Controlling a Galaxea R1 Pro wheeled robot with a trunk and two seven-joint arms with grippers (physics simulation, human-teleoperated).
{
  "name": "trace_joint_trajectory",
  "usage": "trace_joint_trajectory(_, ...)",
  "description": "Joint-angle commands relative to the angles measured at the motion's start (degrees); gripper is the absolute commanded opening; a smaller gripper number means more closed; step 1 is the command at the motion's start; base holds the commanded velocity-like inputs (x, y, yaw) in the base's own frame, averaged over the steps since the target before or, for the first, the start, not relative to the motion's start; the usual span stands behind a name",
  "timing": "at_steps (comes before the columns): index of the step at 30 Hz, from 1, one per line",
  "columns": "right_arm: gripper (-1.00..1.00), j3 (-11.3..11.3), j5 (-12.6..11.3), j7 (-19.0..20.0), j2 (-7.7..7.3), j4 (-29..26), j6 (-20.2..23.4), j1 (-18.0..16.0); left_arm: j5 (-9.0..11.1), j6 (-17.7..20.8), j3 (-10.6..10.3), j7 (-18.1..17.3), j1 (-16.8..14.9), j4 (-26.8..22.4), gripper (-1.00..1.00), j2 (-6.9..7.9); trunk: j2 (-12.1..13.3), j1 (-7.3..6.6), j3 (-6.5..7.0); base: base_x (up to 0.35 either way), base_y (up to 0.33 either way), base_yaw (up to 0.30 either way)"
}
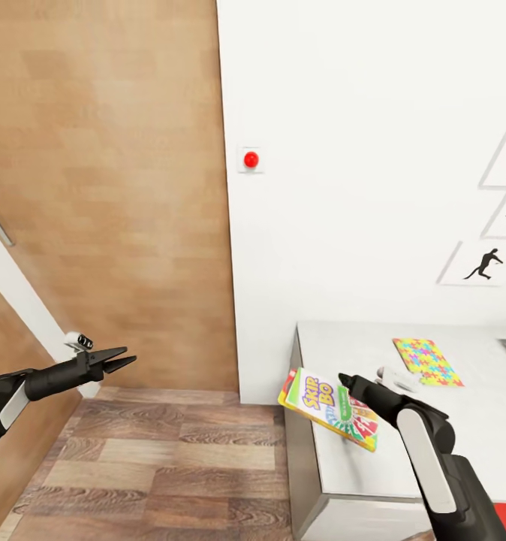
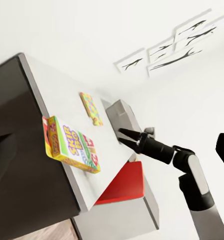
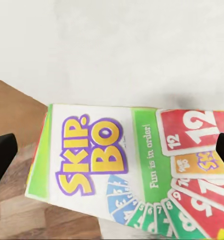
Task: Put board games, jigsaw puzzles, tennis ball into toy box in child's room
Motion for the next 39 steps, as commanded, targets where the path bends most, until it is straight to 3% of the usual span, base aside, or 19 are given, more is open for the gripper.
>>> trace_joint_trajectory(1,1.00,0.0,-1.0,0.9,-0.04,-0.1,0.6,-0.1,0.1,0.6,-0.1,-0.2,0.0,0.0,1.00,0.03,-0.1,0.04,-0.03,0.000,0.000,-0.060)
trace_joint_trajectory(4,1.00,-0.6,-3.2,7.2,-0.14,-0.2,3.2,-0.1,0.1,0.6,-0.1,-0.2,0.0,0.0,1.00,-0.03,-0.1,0.04,0.24,0.000,0.000,-0.060)
trace_joint_trajectory(7,1.00,-3.1,-5.8,17.1,-0.19,-0.2,7.3,-0.1,0.1,0.7,-0.2,-0.2,0.0,0.0,1.00,-0.13,-0.1,0.04,0.51,0.000,0.000,-0.061)
trace_joint_trajectory(13,1.00,-9.0,-6.9,33.1,-0.24,-0.1,12.3,0.0,0.0,0.7,-0.3,-0.2,0.0,0.0,1.00,-0.22,-0.1,0.04,1.05,0.000,0.000,-0.061)
trace_joint_trajectory(15,1.00,-9.9,-6.9,36.3,-0.24,-0.1,12.9,0.0,0.0,0.7,-0.4,-0.2,0.0,0.0,1.00,-0.35,-0.1,0.04,1.22,0.000,0.000,-0.061)
trace_joint_trajectory(21,1.00,-10.6,-6.9,39.5,-0.21,0.0,13.4,0.0,0.0,0.7,-0.4,2.6,0.0,0.0,1.00,-2.47,-0.1,0.04,1.76,0.000,0.000,-0.061)
trace_joint_trajectory(29,1.00,-10.8,-7.2,40.1,-0.21,0.0,13.6,0.0,0.0,0.7,-0.3,6.1,0.0,0.0,1.00,-4.15,-0.1,0.04,2.47,0.000,0.000,-0.061)
trace_joint_trajectory(34,1.00,-10.8,-7.3,40.2,-0.21,0.0,13.6,0.0,0.0,0.9,-0.2,12.1,-0.4,0.0,1.00,-10.39,-0.1,0.04,2.92,0.000,0.000,-0.061)
trace_joint_trajectory(39,1.00,-10.9,-7.3,40.2,-0.21,0.0,13.4,0.0,0.3,1.0,0.2,19.8,-0.8,0.0,1.00,-13.96,-0.1,0.04,3.37,0.000,0.000,-0.061)
